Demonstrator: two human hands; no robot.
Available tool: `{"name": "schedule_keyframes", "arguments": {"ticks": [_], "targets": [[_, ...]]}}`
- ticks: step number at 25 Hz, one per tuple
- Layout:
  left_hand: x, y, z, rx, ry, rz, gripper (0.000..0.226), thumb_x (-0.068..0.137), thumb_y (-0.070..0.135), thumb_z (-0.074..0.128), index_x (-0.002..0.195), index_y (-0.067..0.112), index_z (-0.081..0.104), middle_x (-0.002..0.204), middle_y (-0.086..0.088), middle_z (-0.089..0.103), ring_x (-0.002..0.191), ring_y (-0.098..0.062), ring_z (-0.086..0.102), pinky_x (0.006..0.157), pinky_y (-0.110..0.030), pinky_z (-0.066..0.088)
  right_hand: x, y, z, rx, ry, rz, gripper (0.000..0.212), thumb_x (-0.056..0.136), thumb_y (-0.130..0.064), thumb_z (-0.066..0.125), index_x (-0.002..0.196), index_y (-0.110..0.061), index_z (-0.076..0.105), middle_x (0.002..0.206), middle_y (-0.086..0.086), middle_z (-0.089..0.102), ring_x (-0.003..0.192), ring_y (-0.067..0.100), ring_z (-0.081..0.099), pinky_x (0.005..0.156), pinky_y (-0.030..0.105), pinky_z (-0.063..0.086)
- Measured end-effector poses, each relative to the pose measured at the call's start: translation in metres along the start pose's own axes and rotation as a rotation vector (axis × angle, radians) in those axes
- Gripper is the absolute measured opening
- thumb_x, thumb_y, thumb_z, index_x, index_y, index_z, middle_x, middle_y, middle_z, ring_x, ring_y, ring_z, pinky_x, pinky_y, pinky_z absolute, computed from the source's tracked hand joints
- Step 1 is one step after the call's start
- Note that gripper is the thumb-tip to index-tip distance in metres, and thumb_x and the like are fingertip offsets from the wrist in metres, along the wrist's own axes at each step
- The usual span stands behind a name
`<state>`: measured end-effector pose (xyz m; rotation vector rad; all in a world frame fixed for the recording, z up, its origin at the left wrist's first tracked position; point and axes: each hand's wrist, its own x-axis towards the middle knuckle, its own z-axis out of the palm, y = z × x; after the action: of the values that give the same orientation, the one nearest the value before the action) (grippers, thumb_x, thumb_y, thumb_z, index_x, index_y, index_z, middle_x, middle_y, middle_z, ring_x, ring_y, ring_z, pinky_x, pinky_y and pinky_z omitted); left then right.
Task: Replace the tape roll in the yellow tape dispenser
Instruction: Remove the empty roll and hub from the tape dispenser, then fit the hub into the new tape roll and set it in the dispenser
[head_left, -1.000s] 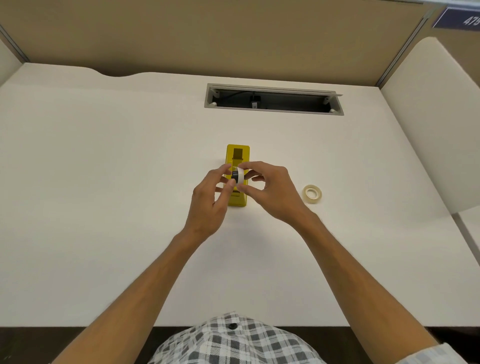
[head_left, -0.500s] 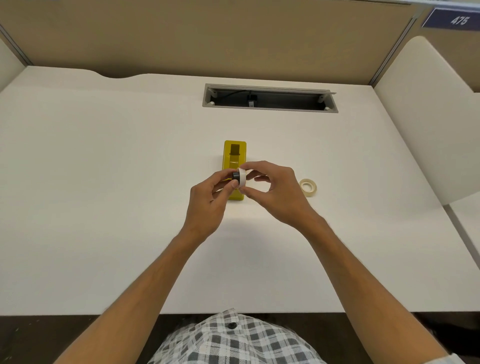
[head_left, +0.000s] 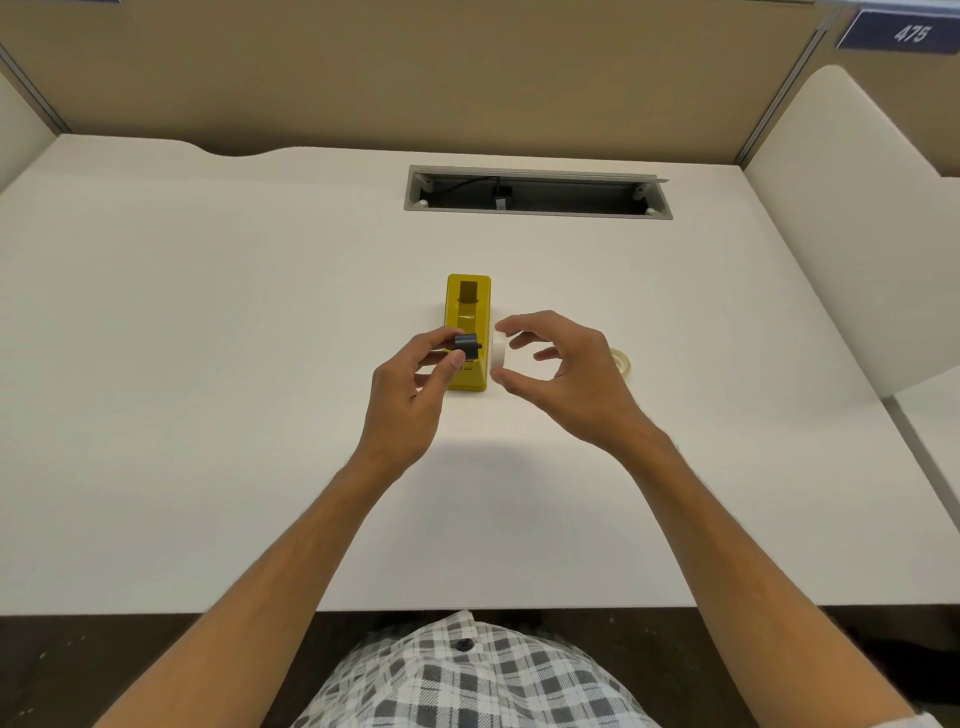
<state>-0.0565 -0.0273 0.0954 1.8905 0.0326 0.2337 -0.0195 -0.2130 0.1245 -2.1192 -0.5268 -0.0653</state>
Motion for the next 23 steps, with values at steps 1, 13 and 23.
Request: {"name": "schedule_keyframes", "arguments": {"ticks": [1,13,23], "targets": [[-0.001,0.000,0.001,-0.004,0.000,-0.001,0.028,0.098,0.024,0.052,0.124,0.021,0.060,0.115,0.005,0.069,0.107,-0.012,0.064,0.087,-0.044,0.057,-0.002,0.000,0.001,0.000,0.001,-0.004,0.037,0.080,-0.024,0.079,0.115,-0.023,0.067,0.111,-0.012,0.066,0.100,0.006,0.064,0.081,0.024,0.054],[-0.009,0.005,0.003,-0.045,0.013,-0.036,0.029,0.094,0.019,0.059,0.123,0.018,0.064,0.115,0.001,0.070,0.103,-0.014,0.065,0.087,-0.041,0.057,-0.023,0.081,0.011,-0.216,0.063,0.300,0.049,0.078,-0.030,0.077,0.124,-0.026,0.061,0.113,-0.006,0.057,0.094,0.007,0.063,0.080,0.030,0.052],[-0.008,0.009,0.007,-0.047,0.011,-0.038,0.029,0.094,0.019,0.059,0.123,0.021,0.063,0.116,0.003,0.069,0.105,-0.013,0.065,0.088,-0.039,0.057,-0.018,0.110,0.022,-0.342,0.006,0.449,0.042,0.073,-0.051,0.077,0.106,-0.026,0.068,0.103,-0.011,0.063,0.089,0.009,0.064,0.073,0.030,0.045]]}}
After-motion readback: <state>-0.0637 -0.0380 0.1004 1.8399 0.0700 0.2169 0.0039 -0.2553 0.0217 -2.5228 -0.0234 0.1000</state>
